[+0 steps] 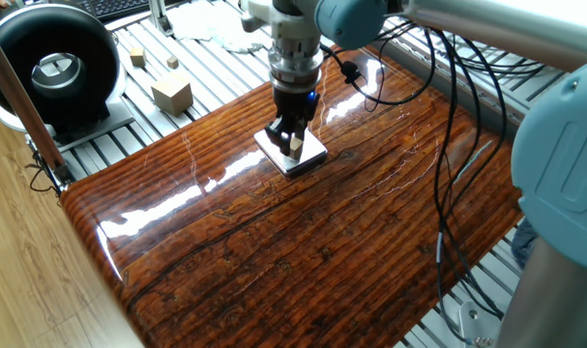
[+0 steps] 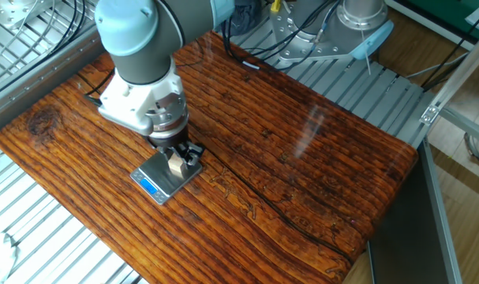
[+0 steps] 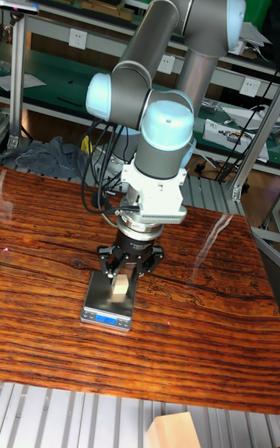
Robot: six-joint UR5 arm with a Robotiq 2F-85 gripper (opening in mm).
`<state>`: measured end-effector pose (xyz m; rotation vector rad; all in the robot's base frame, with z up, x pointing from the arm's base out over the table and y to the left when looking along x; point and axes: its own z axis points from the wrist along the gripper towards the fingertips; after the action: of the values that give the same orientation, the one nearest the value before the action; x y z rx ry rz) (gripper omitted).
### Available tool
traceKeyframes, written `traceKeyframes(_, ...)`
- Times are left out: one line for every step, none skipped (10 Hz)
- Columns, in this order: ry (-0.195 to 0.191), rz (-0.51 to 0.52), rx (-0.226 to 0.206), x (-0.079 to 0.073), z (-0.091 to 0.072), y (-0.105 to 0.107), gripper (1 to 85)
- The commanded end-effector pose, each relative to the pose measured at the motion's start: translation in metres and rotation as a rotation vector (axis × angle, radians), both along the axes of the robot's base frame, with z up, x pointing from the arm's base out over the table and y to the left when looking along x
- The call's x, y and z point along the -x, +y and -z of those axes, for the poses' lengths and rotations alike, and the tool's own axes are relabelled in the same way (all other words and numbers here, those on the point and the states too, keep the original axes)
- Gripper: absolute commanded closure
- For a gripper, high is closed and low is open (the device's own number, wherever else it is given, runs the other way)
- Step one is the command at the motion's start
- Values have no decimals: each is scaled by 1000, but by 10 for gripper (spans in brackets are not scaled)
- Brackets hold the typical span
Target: Remove the object from the scale
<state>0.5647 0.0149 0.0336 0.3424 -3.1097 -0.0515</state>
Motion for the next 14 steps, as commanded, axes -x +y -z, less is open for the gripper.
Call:
traceKeyframes(-16, -11, -3, -2, 1, 0, 427)
traceKeyframes(-24, -16, -2, -4, 2, 0, 447)
traceKeyframes(-31, -20, -2, -6, 2, 0, 460)
traceKeyframes(-38, -23, 0, -8, 2, -1, 490)
traceKeyframes(-45, -24, 2, -10, 3, -1, 537)
traceKeyframes(-48, -21, -1, -10, 2, 0, 580)
traceKeyframes(-48, -9, -3, -10, -2, 1, 633)
traceKeyframes(-40, 14, -8, -9, -7, 3, 757)
traceKeyframes(-32, 26, -14, -8, -11, 7, 770)
traceKeyframes(-26, 41, -23, -9, -15, 12, 773)
traceKeyframes(-24, 52, -29, -11, -18, 18, 773)
traceKeyframes(-21, 75, -47, -15, -21, 30, 777)
traceKeyframes(-17, 95, -49, -19, -24, 38, 793)
traceKeyframes(-12, 112, -38, -21, -26, 44, 843)
